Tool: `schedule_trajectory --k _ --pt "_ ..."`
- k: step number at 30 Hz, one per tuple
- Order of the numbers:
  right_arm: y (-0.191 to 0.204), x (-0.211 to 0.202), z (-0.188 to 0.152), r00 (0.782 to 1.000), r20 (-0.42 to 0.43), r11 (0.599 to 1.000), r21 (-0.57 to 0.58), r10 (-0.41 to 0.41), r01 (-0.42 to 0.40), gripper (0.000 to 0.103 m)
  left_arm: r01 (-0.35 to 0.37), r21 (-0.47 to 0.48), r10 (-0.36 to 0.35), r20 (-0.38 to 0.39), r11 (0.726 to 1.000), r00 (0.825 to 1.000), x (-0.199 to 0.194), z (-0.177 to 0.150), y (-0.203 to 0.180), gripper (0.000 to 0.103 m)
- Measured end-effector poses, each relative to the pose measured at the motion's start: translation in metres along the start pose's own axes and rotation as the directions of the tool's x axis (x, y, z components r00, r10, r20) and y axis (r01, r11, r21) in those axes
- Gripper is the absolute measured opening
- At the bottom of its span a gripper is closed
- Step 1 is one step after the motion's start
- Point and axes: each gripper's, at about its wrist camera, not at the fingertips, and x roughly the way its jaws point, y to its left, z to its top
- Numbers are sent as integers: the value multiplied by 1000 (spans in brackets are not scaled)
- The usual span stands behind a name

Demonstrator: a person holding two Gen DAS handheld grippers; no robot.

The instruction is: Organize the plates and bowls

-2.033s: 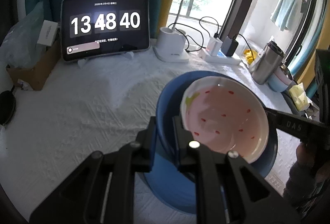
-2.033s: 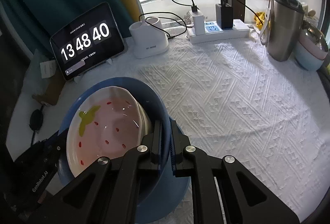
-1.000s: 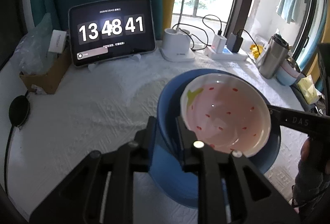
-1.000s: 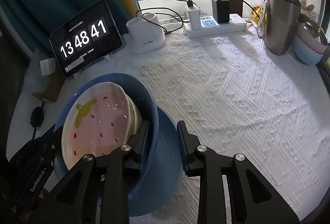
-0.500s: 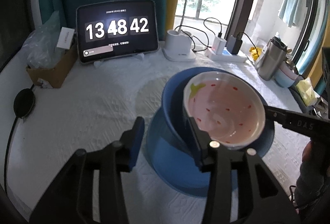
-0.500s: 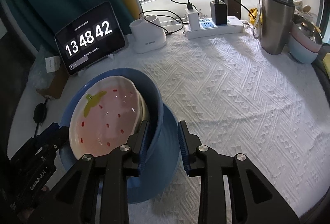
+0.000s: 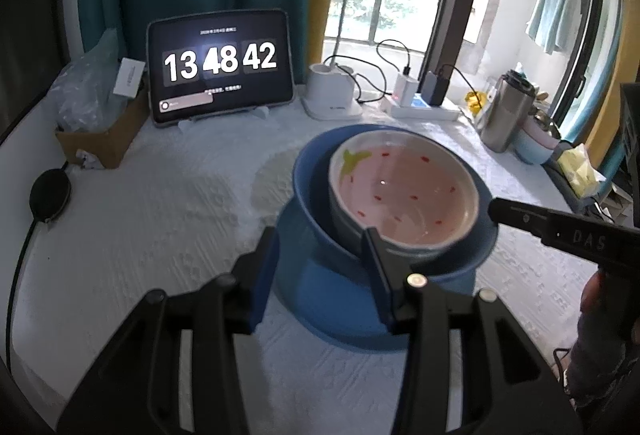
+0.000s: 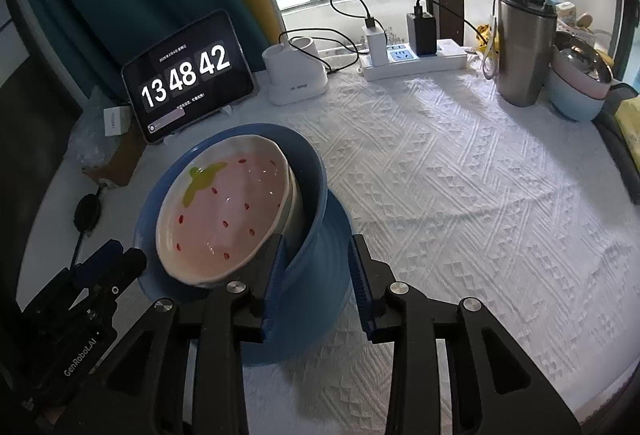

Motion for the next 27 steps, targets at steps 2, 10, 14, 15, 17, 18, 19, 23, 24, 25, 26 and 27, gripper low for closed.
schedule_trajectory --k 2,10,14,15,17,18,19,23,24,25,26,27 --pt "0 -6 -3 1000 8 1000 0 -2 2 35 8 2 -8 5 1000 1000 -5 -3 -2 44" --pt "-5 -28 -19 999 34 1000 6 -29 29 35 34 44 -36 54 998 998 -31 -12 -19 44" --pt "-10 -45 -26 997 63 999 7 -46 46 35 42 59 -46 77 997 996 -49 -16 -29 45" --pt "-11 -49 -28 996 71 999 7 -51 51 35 42 60 -47 84 997 995 -54 -17 -30 46" --pt "-13 -60 -32 994 93 998 5 -64 63 35 38 60 -45 112 997 993 -65 -19 -34 52" --pt "-13 -66 -34 992 104 998 5 -70 70 35 38 56 -46 132 998 990 -73 -20 -36 56" --pt "-14 -72 -37 990 117 997 3 -77 77 35 41 53 -48 149 998 988 -78 -21 -37 62" --pt "-14 -94 -48 982 164 995 -18 -96 100 35 76 41 -83 191 996 978 -98 -29 -44 69" --pt "-14 -101 -51 979 178 994 -26 -98 104 35 80 46 -87 194 996 977 -102 -32 -47 69" --pt "-14 -106 -54 977 187 994 -32 -100 108 35 79 51 -88 200 996 976 -107 -34 -49 69" --pt "-13 -112 -57 974 201 993 -39 -105 115 35 76 56 -86 214 996 973 -112 -38 -52 70" --pt "-13 -117 -60 970 215 992 -44 -109 121 35 67 63 -80 230 996 970 -117 -41 -54 70"
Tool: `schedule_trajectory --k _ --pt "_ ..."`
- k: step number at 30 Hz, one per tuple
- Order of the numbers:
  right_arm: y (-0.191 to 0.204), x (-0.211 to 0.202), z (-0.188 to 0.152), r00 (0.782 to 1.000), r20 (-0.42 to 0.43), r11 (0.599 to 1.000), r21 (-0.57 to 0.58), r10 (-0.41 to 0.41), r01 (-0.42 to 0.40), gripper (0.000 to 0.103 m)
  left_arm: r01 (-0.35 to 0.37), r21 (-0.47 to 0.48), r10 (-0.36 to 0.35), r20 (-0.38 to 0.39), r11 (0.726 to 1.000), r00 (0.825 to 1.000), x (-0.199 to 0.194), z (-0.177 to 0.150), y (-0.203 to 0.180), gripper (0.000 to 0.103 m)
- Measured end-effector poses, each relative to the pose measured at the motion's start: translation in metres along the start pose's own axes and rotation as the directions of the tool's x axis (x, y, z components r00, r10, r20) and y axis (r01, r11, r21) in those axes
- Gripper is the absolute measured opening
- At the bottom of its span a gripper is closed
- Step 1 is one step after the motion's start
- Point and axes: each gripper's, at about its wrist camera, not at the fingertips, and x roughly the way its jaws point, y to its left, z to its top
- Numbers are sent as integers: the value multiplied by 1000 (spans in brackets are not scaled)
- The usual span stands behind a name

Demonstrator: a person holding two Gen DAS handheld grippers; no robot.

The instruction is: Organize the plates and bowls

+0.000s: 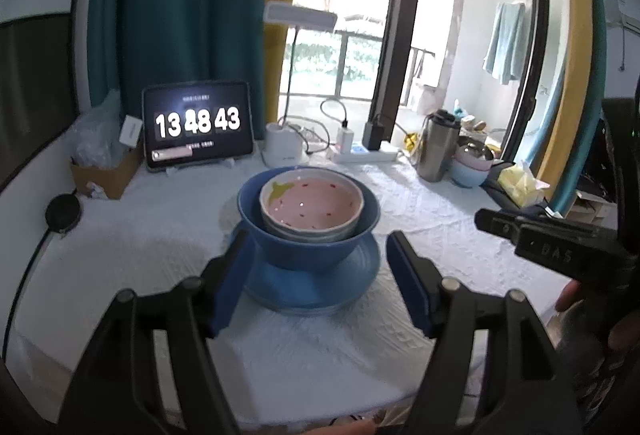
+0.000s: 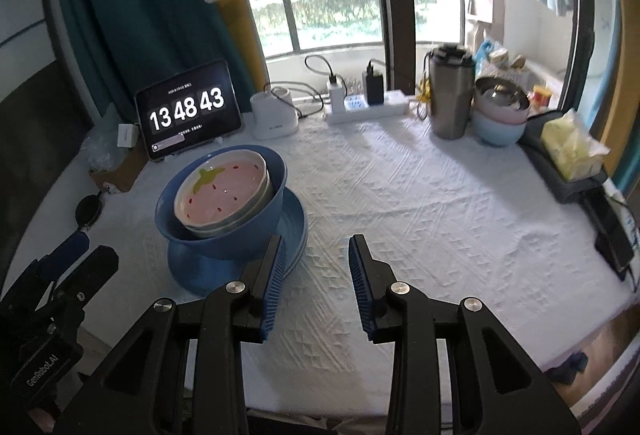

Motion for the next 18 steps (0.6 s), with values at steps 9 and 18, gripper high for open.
schedule_trajectory --k 9,18 --pt "-8 -63 -28 986 150 997 -24 -72 76 36 -46 -40 50 96 998 994 -42 -16 2 80" --pt "-4 -112 -67 945 317 988 -92 -85 120 50 -69 -8 70 173 998 982 -74 -31 -8 82"
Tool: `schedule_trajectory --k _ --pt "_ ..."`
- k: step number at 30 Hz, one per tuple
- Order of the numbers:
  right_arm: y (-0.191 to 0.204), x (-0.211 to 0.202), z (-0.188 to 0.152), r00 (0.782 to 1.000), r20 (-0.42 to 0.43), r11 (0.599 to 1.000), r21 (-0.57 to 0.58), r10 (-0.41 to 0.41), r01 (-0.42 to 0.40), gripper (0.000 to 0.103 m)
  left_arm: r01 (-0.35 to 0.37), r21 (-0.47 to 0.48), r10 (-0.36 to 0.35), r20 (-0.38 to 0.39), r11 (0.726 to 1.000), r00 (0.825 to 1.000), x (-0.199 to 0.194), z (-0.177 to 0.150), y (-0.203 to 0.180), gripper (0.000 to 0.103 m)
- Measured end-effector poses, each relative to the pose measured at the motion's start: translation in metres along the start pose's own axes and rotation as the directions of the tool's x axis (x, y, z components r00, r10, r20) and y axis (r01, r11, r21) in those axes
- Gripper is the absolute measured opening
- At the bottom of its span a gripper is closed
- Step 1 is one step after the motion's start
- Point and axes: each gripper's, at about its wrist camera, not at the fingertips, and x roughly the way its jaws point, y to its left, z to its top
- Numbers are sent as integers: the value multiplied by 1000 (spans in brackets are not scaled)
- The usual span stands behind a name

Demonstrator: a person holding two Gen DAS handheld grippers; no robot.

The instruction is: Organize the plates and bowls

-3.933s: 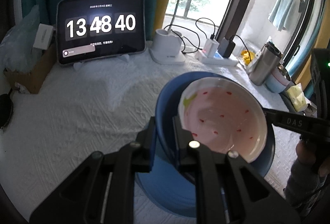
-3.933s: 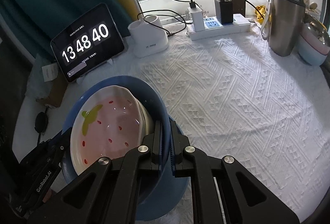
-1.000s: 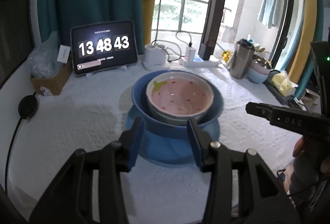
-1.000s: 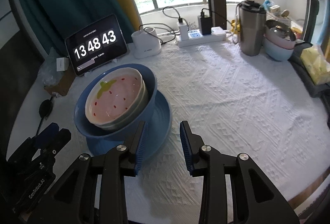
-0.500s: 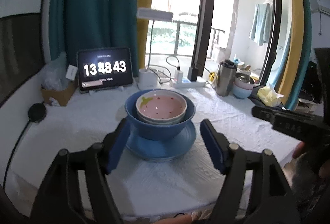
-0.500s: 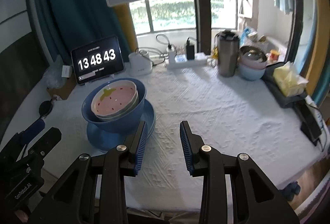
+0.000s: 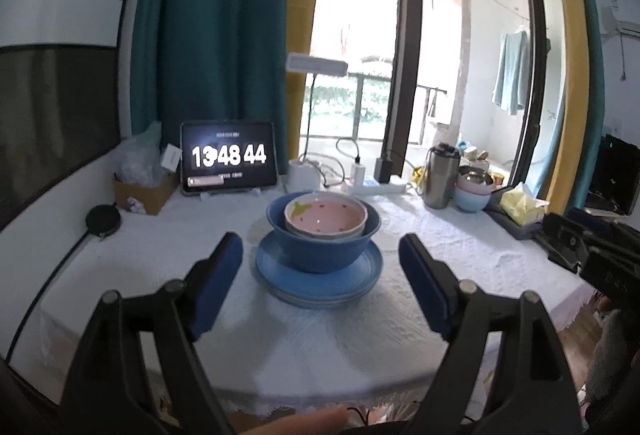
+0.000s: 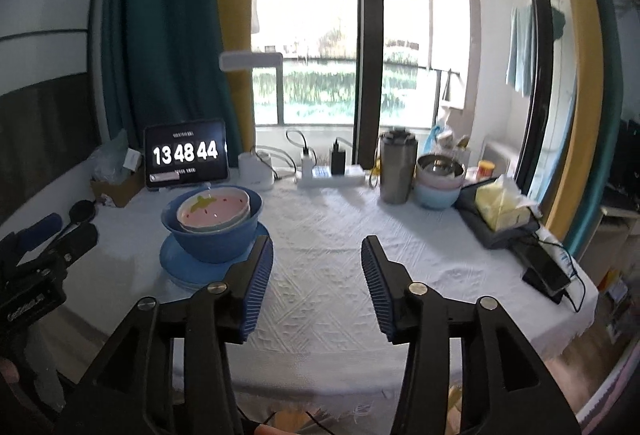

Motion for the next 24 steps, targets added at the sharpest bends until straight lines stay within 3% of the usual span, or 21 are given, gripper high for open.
schedule_trajectory --k 9,24 --pt "8 -39 -9 995 102 999 -43 -22 26 57 16 44 -20 98 999 995 -35 5 -6 82" --pt "10 -39 -7 996 91 999 -25 -18 21 57 16 46 -21 109 999 994 -36 6 -5 83"
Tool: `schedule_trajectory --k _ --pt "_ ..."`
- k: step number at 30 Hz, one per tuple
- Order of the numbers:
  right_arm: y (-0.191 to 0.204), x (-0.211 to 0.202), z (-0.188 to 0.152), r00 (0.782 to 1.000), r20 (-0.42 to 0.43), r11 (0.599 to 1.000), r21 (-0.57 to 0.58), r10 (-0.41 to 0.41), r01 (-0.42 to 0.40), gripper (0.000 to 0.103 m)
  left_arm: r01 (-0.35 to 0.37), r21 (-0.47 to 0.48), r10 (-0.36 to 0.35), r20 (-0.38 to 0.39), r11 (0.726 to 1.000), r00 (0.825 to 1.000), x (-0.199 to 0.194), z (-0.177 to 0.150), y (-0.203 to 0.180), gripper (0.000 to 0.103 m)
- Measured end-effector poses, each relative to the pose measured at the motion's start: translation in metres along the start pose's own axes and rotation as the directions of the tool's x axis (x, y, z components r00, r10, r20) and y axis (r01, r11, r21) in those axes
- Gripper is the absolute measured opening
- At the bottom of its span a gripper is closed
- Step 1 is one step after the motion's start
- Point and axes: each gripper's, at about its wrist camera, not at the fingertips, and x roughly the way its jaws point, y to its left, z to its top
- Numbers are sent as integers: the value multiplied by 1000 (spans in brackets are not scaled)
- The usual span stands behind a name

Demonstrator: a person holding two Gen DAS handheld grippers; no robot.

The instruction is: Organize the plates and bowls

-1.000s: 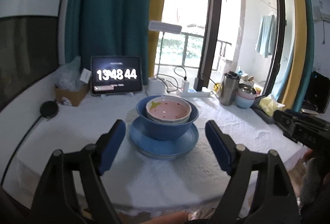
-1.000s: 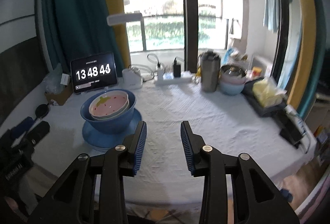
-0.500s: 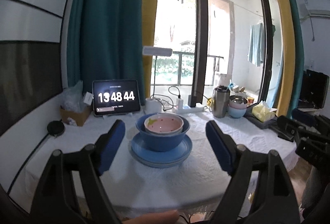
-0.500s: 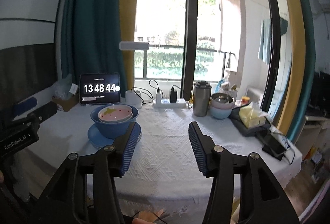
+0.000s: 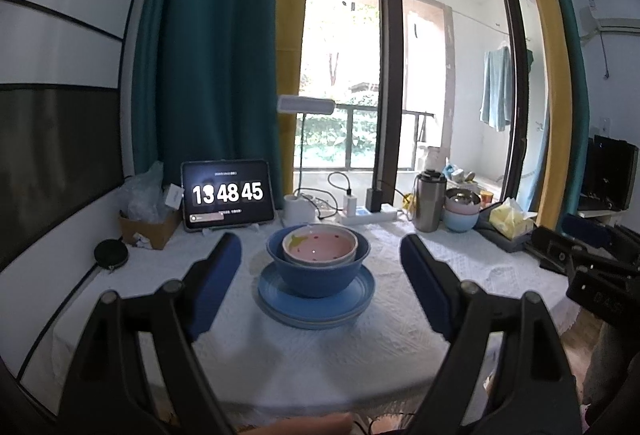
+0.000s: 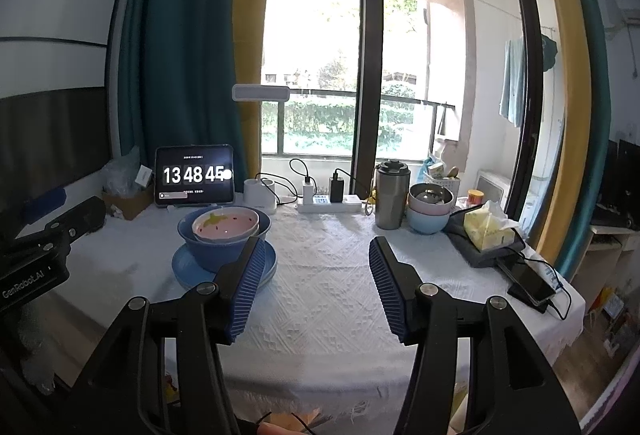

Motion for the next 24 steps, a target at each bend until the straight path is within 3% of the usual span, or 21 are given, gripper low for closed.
schedule_trajectory --k 24 --pt "-2 2 -2 1000 -10 1000 10 -1 1 58 -7 -6 7 0 1000 1000 0 -2 0 83"
